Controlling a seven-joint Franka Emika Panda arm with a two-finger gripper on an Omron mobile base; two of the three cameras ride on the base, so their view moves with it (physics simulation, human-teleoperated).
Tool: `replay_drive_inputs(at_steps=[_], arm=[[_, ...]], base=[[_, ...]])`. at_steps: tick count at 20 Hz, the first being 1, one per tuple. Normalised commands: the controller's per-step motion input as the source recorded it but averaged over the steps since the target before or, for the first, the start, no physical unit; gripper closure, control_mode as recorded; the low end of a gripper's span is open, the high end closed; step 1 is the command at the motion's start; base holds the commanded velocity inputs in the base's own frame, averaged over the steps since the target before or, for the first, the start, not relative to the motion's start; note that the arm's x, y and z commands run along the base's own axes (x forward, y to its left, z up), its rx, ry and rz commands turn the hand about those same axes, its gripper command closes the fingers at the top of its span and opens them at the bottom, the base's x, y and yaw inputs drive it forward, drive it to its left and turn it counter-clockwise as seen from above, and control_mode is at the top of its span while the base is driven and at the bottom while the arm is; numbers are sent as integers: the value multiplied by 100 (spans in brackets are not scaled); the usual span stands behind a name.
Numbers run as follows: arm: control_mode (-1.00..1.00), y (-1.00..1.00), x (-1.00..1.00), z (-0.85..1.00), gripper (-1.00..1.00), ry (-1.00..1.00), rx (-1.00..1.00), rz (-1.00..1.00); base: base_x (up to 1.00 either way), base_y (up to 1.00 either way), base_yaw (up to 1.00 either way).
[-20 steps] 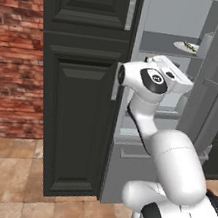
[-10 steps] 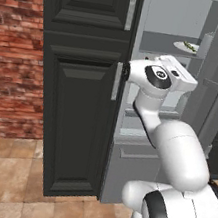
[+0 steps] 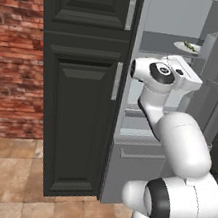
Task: Retrieve the fish from the fridge and place it on the saucepan with marinade on the stove.
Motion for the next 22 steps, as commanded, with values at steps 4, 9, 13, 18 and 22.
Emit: replay_drive_inputs(at_steps=[4,9,13,18,22], arm=[[-100,-53,-3,0,-100,0,0,-18],[-100,-57,-22,0,-100,0,0,-21],[-100,-60,-31,0,-100,0,0,-22],[-100,-59,-29,0,-100,0,0,-19],[-100,-61,-30,0,-100,0,0,-16]], base=[[0,0,0],[0,0,0],[0,0,0],[0,0,0],[0,0,0]])
